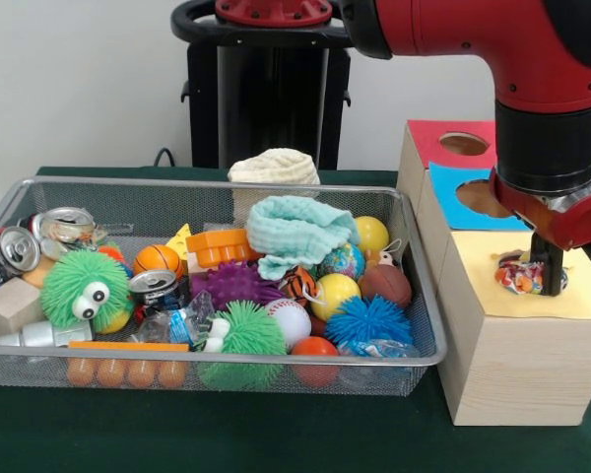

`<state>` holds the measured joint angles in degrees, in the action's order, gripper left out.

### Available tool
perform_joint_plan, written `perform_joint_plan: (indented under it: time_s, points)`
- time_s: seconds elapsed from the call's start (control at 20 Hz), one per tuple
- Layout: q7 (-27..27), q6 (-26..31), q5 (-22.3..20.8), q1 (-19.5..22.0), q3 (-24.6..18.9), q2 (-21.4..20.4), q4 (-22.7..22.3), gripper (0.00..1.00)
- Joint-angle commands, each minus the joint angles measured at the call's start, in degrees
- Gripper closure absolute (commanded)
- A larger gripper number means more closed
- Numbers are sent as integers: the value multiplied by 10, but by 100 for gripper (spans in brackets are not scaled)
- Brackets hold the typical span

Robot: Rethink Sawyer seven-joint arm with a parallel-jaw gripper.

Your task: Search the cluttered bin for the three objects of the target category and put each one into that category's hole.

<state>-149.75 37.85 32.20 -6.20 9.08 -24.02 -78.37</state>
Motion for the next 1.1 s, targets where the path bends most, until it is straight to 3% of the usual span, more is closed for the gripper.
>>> perform_joint_plan:
  time_s: [0.05, 1.1]
  points:
    - [11, 55, -58, 32, -36, 56, -65, 100]
    - [15, 94, -99, 41, -25, 63, -89, 100]
